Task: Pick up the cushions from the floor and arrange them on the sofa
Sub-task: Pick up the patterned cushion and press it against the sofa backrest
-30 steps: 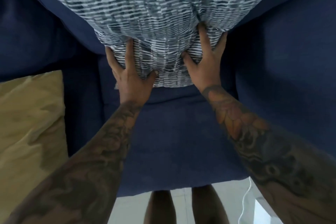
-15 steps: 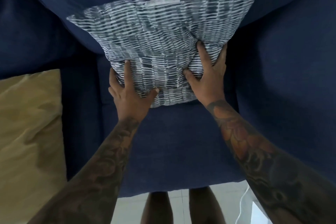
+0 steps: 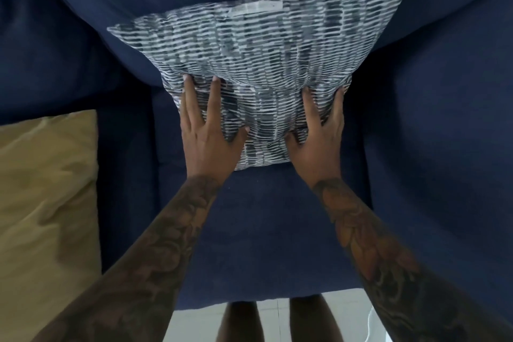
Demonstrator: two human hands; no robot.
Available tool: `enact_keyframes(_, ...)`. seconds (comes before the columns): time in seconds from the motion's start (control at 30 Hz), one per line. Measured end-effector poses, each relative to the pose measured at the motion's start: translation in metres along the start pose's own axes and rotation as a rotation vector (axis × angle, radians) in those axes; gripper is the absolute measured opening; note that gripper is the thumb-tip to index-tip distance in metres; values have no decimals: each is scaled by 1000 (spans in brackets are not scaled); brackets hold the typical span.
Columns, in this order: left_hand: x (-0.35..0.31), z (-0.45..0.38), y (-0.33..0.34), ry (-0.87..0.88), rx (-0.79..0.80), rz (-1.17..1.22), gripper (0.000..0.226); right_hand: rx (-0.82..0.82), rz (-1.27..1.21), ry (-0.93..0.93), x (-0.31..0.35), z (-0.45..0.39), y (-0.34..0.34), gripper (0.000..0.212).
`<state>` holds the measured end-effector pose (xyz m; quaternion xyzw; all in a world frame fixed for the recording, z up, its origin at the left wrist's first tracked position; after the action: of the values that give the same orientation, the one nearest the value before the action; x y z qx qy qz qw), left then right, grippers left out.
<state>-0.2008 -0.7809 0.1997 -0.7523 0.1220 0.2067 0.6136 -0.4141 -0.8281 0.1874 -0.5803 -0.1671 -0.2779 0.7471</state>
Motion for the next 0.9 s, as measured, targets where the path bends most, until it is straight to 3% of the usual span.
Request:
enact_keyframes(0.13, -6, -4, -4, -16, -8, -6, 92, 11, 15, -1, 6, -6, -9, 87)
enact_keyframes(0.27, -19, -6, -19, 23, -172, 3, 85, -142, -141, -71, 18, -2, -29, 72)
enact_keyframes(0.43, -30, -41, -31, -48, -323, 132, 101, -259, -319, -118, 56, -27, -41, 87)
enact_keyframes(0.7, -24, -96, -15, -193, -288, 129, 96, -315, -356, -28, 90, -72, -22, 84)
enact_keyframes(0.9, -28, -54, -18, -141, -335, 162, 100, -290, -346, -76, 58, -45, -27, 86)
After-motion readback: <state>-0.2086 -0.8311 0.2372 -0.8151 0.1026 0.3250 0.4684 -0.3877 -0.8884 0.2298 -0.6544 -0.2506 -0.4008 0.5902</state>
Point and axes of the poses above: each hand's wrist, its own z-axis away from the middle knuckle, its own y-axis out of the palm, x = y × z, the point moved 5 cm from there along -z, towards the middle knuckle, and after that the axes turned 14 degrees about y, right-handed, at the moved point
